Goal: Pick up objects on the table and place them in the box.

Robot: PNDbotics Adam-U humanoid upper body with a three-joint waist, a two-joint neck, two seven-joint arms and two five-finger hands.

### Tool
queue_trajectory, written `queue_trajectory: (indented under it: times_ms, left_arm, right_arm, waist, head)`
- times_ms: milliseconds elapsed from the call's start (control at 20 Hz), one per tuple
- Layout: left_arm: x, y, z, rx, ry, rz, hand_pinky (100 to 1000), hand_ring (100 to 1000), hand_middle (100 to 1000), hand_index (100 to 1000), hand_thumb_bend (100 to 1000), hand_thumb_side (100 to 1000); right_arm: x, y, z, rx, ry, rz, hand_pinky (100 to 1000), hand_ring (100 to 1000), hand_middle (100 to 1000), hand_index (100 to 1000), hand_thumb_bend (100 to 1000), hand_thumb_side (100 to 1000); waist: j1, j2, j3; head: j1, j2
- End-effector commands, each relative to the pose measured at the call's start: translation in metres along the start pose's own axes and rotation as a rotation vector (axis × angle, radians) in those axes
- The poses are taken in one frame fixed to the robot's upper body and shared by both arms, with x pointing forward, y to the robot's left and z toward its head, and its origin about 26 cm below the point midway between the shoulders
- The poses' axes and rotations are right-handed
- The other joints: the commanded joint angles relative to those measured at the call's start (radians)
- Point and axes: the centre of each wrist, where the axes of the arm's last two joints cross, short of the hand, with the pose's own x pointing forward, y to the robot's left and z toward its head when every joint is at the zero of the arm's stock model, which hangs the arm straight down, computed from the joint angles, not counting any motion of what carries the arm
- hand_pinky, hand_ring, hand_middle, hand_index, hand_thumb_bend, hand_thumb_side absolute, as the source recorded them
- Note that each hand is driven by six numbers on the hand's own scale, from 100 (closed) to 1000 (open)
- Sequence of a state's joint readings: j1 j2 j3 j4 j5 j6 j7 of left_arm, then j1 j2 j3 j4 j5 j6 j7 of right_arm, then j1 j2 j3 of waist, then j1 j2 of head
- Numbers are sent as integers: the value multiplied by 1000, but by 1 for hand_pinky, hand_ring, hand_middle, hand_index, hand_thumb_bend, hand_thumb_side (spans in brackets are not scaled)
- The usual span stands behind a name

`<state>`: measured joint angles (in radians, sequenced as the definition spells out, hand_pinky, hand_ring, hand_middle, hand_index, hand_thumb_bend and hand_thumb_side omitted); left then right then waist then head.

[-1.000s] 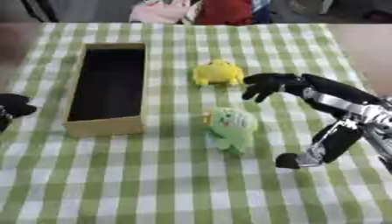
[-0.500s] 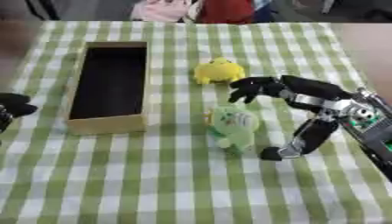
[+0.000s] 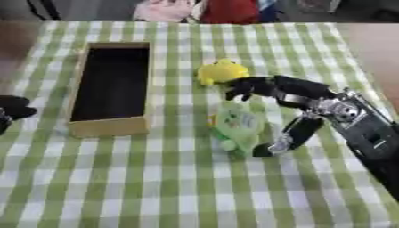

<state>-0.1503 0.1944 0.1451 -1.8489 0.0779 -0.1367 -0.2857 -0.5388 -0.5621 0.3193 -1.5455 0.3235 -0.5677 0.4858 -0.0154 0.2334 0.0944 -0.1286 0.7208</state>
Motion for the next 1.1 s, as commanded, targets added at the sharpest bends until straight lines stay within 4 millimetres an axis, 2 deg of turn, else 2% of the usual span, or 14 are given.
queue_trajectory:
  times_ms: [50,250,750,1100]
  left_arm:
    - [7,2,-5,-18,-26,-17,779,669,649,711,100,935]
    - [7,2,-5,-17,-27,-17,779,670,649,711,100,936]
    - [8,2,-6,-19,-30,-17,779,670,650,711,100,935]
    - [8,2,-6,-20,-33,-18,779,671,650,712,100,933]
  right_arm:
    - [-4,-5,-2,2,13,43,745,1000,834,960,536,447]
    - [-9,3,-3,25,24,71,744,1000,828,950,557,459]
    - [-16,21,1,63,33,171,735,994,786,913,532,479]
    - [-30,32,9,48,84,194,721,968,753,895,497,423]
  waist:
    - [2,-17,2]
    - [2,-14,4]
    - [0,-11,6]
    - [2,-9,8]
  head:
    - [-5,4]
    - [-4,4]
    - [-2,3]
    - [-3,2]
